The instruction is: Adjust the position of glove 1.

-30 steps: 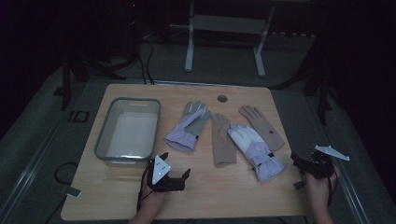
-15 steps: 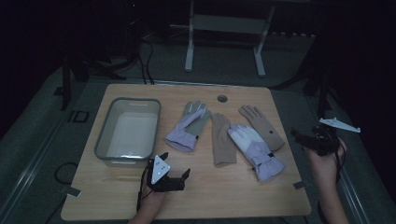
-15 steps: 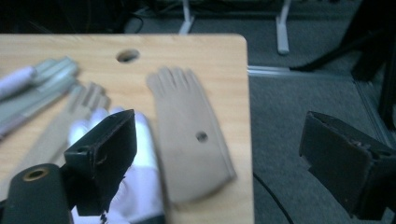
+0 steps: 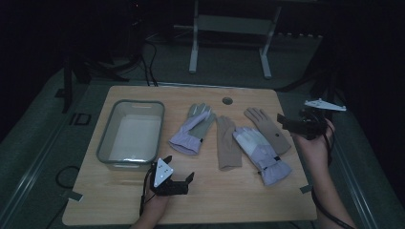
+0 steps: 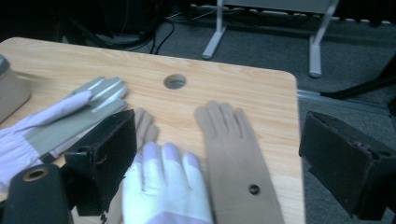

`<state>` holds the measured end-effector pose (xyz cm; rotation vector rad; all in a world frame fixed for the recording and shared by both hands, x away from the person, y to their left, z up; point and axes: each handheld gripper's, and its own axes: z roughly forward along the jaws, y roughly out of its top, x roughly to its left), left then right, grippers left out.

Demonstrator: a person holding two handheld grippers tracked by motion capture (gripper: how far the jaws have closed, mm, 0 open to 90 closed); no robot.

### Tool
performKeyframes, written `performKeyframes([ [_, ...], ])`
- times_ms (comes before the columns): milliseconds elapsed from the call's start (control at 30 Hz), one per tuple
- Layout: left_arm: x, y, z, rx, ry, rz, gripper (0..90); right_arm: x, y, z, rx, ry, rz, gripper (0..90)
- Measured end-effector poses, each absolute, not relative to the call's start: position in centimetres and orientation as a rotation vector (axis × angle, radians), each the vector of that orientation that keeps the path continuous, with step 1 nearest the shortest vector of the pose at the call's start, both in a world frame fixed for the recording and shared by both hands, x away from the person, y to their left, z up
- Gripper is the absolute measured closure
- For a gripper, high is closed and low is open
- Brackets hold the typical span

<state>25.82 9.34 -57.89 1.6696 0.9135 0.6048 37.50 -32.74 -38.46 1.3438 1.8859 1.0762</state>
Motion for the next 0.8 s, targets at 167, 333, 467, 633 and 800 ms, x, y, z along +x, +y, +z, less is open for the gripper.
performKeyframes([
  [167,25.8,9.3,-57.9,1.67,0.91,0.599,0.0,38.3,-30.2,-37.7,1.313,1.924,1.069,12.4],
  [333,25.8,9.3,-57.9,1.677,0.904,0.602,0.0,39.0,-27.5,-37.0,1.27,1.968,1.091,12.3],
  [467,25.8,9.3,-57.9,1.678,0.904,0.599,0.0,39.7,-25.0,-36.8,1.231,2.013,1.086,12.4],
  [633,25.7,9.2,-57.9,1.69,0.891,0.608,0.0,40.6,-22.2,-36.9,1.206,2.064,1.115,13.7],
  [800,25.7,9.1,-57.9,1.693,0.886,0.608,0.0,41.1,-19.3,-37.4,1.137,2.103,1.13,18.4],
])
